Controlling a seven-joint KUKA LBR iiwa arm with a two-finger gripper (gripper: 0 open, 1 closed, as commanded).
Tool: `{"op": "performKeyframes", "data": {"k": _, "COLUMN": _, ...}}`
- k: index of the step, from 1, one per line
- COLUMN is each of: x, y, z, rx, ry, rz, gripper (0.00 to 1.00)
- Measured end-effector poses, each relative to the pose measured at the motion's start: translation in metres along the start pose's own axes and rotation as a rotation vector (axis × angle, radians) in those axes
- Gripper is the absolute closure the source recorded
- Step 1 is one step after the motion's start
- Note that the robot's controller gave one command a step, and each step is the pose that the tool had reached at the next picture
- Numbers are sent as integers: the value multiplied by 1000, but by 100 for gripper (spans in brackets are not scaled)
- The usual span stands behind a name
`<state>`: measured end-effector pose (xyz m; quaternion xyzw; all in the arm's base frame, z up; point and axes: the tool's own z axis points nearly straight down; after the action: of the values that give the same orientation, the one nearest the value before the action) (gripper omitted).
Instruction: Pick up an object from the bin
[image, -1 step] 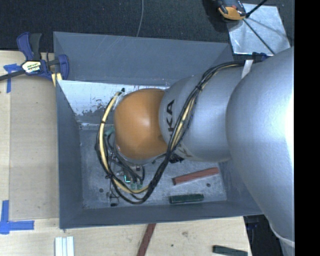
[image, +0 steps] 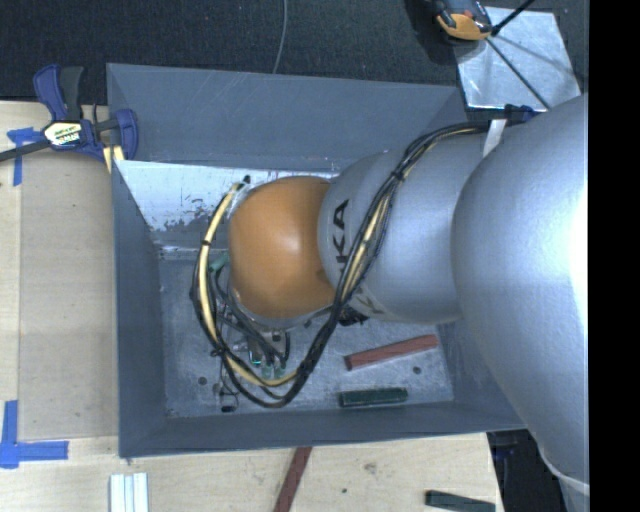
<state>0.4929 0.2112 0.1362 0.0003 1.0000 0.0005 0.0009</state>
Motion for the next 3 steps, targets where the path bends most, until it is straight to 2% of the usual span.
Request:
{"op": "performKeyframes", "data": {"k": 1, "x": -3, "y": -49, "z": 10, "rx": -1, "ry": 0, "rz": 14, "gripper": 0}}
{"op": "performKeyframes", "data": {"k": 2, "x": -24, "y": -80, "z": 2, "rx": 4, "ry": 1, "rz": 27, "gripper": 0}}
{"op": "performKeyframes", "data": {"k": 3, "x": -18, "y": -146, "z": 22, "rx": 1, "ry": 0, "rz": -64, "gripper": 100}}
